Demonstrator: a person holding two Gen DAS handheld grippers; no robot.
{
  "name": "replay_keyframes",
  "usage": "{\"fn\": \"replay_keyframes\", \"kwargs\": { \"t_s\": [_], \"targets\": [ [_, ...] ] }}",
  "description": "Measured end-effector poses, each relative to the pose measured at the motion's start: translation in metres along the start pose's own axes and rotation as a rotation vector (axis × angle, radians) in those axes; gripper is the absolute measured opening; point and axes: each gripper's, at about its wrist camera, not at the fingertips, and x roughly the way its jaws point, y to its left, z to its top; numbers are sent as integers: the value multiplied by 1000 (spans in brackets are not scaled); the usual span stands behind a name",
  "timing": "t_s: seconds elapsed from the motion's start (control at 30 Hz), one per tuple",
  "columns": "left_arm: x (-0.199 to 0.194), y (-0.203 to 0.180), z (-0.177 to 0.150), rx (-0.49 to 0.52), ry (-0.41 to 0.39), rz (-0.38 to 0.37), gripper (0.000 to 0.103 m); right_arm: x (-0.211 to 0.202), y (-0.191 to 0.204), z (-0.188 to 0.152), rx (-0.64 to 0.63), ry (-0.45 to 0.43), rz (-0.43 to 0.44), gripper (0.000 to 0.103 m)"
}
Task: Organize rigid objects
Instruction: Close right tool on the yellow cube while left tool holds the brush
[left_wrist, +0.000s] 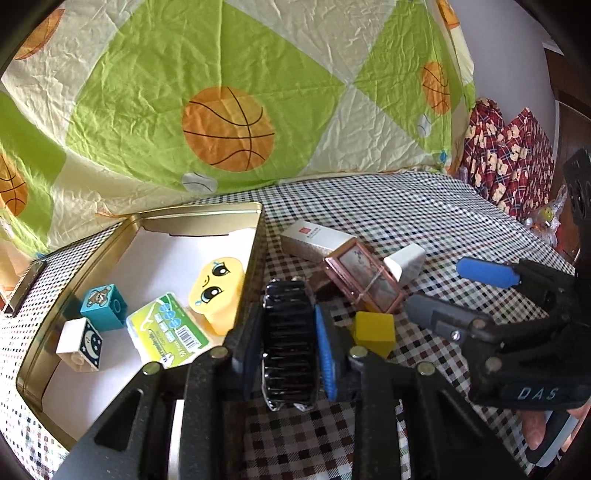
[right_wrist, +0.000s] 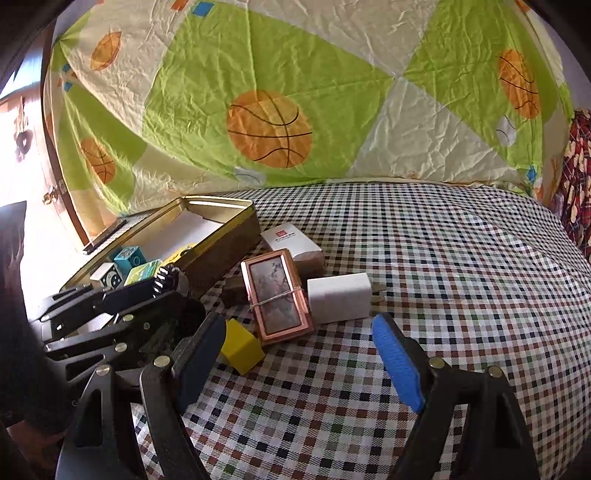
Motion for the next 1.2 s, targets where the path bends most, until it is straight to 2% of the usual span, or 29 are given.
{"fn": "replay_keyframes", "kwargs": {
  "t_s": [0.3,0.57,0.9,1.0,1.07,1.1,1.2],
  "targets": [
    [-6,9,-1,-42,-30,30,26,19,18,-3,-94,103,46,82],
    [-6,11,-3,-53,-29,20,26,33,36,-7,-190,171,38,68],
    [-7,12,-3,-63,-31,9,26,33,44,-3,-222,138,23,68],
    [-7,13,-3,-64,-32,6,26,40,43,0,-212,167,28,56],
    [-7,13,-4,-64,-32,5,26,40,42,0,-209,165,34,41],
    [-7,13,-4,-64,-32,5,26,39,42,0,-210,165,40,39],
    [-7,13,-3,-66,-32,3,26,39,43,-1,-216,161,35,39]
  ]
}}
